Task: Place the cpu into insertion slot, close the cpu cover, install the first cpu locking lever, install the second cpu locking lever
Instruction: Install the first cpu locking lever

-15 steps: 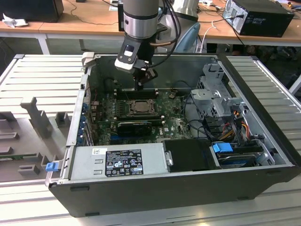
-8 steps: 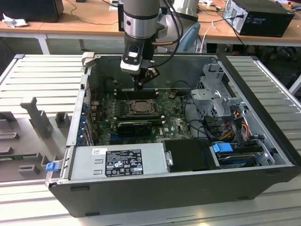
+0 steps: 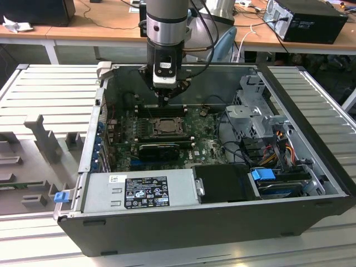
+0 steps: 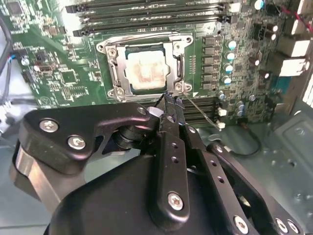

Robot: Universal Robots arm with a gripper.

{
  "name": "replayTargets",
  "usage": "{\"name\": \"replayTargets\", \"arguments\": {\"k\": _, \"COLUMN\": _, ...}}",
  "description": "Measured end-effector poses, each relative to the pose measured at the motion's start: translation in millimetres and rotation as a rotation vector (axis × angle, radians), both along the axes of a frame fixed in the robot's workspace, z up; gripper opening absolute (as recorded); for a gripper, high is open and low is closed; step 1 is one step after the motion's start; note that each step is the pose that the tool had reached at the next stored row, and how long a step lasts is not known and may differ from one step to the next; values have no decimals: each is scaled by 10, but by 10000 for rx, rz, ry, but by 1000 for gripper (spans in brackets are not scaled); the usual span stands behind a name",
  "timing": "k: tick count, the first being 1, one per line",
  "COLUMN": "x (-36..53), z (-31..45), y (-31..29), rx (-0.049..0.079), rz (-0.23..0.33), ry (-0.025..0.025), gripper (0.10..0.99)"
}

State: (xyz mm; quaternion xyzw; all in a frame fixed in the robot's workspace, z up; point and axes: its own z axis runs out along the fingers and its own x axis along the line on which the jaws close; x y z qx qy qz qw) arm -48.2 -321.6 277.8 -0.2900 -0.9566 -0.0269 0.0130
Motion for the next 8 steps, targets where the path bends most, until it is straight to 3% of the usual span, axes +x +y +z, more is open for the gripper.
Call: {"name": "replayTargets", "arguments": {"k": 8, "x": 0, "z": -3, "y": 0, "rx": 1, "rz": 1144, "ry": 0, "gripper": 106}}
